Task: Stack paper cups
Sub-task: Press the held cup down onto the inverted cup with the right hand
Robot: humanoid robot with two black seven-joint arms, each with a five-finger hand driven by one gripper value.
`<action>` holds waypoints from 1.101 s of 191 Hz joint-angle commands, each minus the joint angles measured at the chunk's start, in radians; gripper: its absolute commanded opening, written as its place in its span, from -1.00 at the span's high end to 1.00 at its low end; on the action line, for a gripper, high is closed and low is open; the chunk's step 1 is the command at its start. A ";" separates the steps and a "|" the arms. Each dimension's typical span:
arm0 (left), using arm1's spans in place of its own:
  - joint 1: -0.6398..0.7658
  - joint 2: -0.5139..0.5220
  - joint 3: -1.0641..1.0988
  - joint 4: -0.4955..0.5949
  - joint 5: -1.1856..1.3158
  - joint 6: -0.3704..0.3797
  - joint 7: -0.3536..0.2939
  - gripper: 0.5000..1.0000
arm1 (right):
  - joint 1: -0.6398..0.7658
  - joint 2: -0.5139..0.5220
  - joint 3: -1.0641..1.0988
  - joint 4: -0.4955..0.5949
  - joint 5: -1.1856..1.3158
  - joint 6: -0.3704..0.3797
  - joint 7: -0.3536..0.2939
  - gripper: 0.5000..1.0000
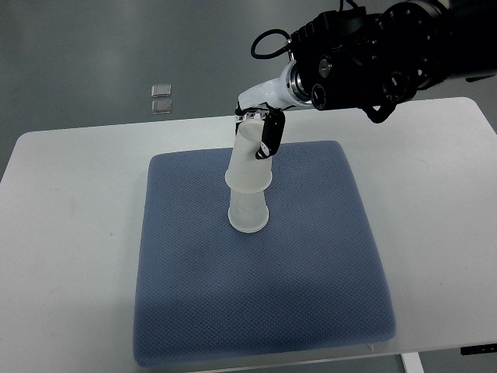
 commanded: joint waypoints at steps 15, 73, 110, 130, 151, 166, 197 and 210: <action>0.000 0.000 0.000 0.001 0.000 0.000 0.000 -1.00 | -0.003 0.000 0.002 0.000 0.002 -0.006 -0.002 0.40; 0.000 0.000 0.000 0.003 0.000 0.000 0.000 -1.00 | -0.032 0.000 0.000 0.000 0.028 -0.031 -0.002 0.32; 0.000 0.000 -0.002 0.003 0.000 0.000 0.000 -1.00 | -0.035 0.000 0.000 0.000 0.028 -0.039 -0.002 0.27; 0.000 0.000 0.000 0.003 0.000 0.000 0.000 -1.00 | -0.036 0.000 0.000 0.002 0.029 -0.039 -0.002 0.21; 0.000 0.000 -0.002 0.003 0.000 0.000 0.000 -1.00 | -0.040 0.000 0.002 0.009 0.031 -0.045 -0.002 0.19; 0.000 0.000 -0.002 0.003 0.000 0.000 0.000 -1.00 | -0.046 0.000 0.000 0.017 0.037 -0.058 -0.002 0.17; 0.000 0.000 -0.002 0.001 0.000 0.000 0.000 -1.00 | -0.056 0.000 0.002 0.019 0.055 -0.074 -0.007 0.15; 0.000 0.000 -0.002 0.001 0.000 0.000 0.000 -1.00 | -0.061 0.000 0.002 0.019 0.055 -0.081 -0.010 0.14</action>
